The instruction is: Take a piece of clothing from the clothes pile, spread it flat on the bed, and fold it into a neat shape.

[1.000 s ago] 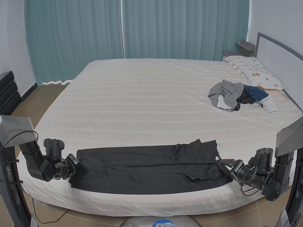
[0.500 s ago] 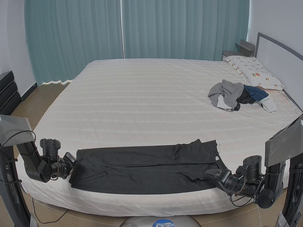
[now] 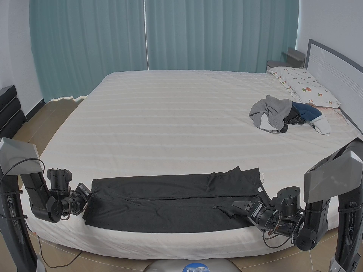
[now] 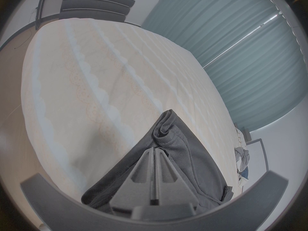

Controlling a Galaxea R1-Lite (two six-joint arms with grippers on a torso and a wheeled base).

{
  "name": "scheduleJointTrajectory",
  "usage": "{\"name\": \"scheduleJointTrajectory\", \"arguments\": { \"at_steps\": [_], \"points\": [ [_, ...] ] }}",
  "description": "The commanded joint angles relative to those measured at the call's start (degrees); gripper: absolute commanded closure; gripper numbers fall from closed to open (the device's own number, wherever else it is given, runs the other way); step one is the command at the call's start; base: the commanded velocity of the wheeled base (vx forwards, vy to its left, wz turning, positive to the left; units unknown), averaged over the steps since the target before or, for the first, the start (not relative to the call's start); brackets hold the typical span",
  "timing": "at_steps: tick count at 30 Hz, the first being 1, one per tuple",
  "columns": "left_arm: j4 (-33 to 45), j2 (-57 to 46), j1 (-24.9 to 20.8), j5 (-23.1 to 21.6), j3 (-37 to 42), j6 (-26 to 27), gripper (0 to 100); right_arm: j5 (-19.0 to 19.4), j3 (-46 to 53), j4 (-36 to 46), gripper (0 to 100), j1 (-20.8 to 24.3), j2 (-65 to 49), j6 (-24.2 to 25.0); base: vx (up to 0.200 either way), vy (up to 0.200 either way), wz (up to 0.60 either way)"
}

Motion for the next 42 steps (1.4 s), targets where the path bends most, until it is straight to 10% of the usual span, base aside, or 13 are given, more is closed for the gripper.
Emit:
{"name": "scheduleJointTrajectory", "arguments": {
  "at_steps": [1, 23, 24, 42],
  "points": [
    [-0.1, 0.3, 0.0, 0.1, 0.2, 0.0, 100, -0.4, -0.6, -0.7, 0, 0.7, 0.3, -0.1, 0.0, 0.0, 0.0],
    [-0.1, 0.4, 0.0, 0.1, 0.2, 0.1, 100, -10.2, -7.7, -0.7, 0, 0.8, 6.8, -3.0, 0.0, 0.0, 0.0],
    [-0.1, 0.4, 0.0, 0.1, 0.2, 0.1, 100, -11.3, -7.6, -0.7, 100, 0.9, 6.7, -3.1, 0.0, 0.0, 0.0],
    [-0.1, 0.5, -0.1, 0.1, 0.2, 0.1, 100, -11.9, -2.3, -0.7, 100, 2.1, -1.0, -2.9, 0.0, 0.0, 0.0]
  ]
}}
